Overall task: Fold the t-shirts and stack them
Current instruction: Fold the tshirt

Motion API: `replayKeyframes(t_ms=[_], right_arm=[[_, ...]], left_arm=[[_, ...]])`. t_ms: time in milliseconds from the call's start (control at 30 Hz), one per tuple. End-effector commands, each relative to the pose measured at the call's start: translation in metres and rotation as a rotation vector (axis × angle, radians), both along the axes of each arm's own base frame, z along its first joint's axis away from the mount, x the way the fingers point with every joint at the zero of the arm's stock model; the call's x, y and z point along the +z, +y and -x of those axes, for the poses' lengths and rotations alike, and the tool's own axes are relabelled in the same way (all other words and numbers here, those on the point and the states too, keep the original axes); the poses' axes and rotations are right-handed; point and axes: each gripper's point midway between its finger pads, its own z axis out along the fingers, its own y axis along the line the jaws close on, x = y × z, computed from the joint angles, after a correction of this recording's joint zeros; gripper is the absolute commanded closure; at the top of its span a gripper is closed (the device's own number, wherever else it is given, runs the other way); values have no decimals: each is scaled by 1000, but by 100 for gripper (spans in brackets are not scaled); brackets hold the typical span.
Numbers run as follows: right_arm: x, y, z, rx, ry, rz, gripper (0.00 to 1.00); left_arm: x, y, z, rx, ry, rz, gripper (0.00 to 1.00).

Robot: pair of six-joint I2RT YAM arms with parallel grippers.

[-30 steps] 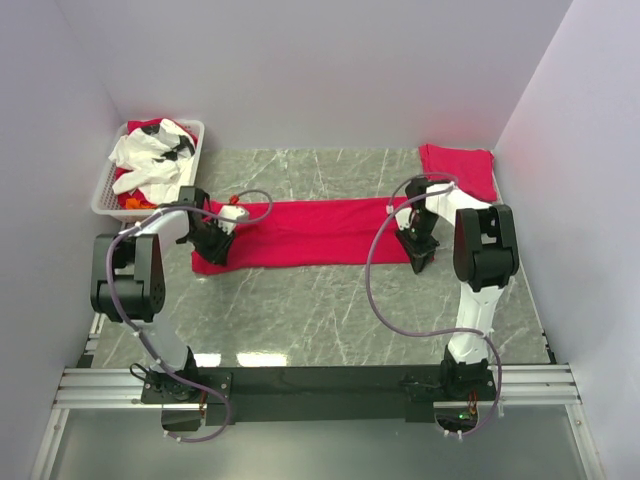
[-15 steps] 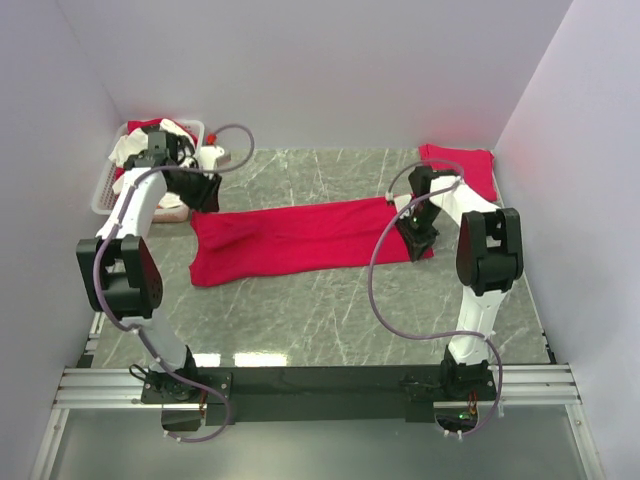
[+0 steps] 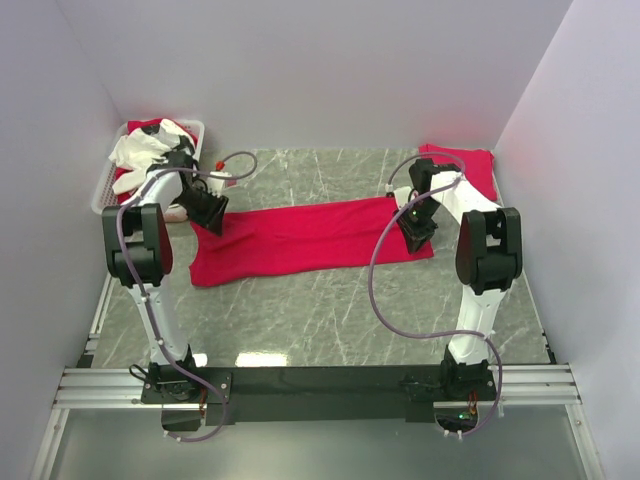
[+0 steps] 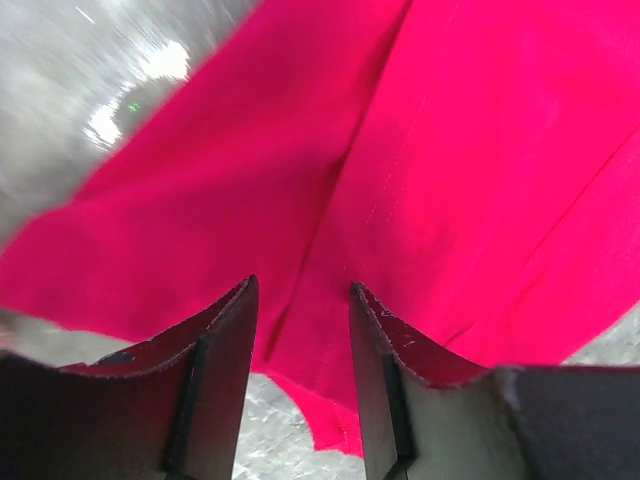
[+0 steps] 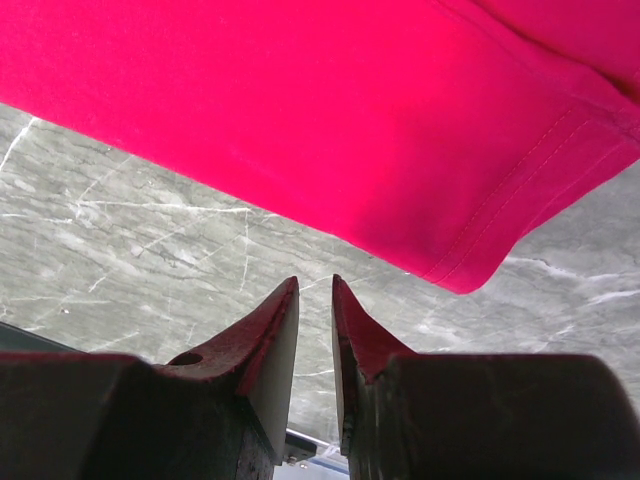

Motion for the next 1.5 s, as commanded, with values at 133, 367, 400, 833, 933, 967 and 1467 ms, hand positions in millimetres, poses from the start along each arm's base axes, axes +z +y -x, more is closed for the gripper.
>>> replayKeyframes(t_ms=[133,367,400,833,933,967,1467], right_arm=[[-1,-3,-4,-13,12,8,73],[-7,-3,-4,-15,29,15,73],[-7,-4,-3,-15,30,16,73],[-8,-4,-3,-13,29,19,73],[-9,-5,-2,-16,33,18,73],[-10,-4,-2,-15,33,14,73],[-14,-6,0,-13,47,21,73]], left_arm=[[-13,6,25,-5,27,-36,53],[-16,7,30,-11,15,-52,52],[-13,6,28,-12,2,-51,52],[19,6,16,-24,-59,-48,81],[28,7,6,-22,-91,-52,87],[30,8,4,-20,-92,-58,88],[20,19,-35,-44,-134,-133,68]])
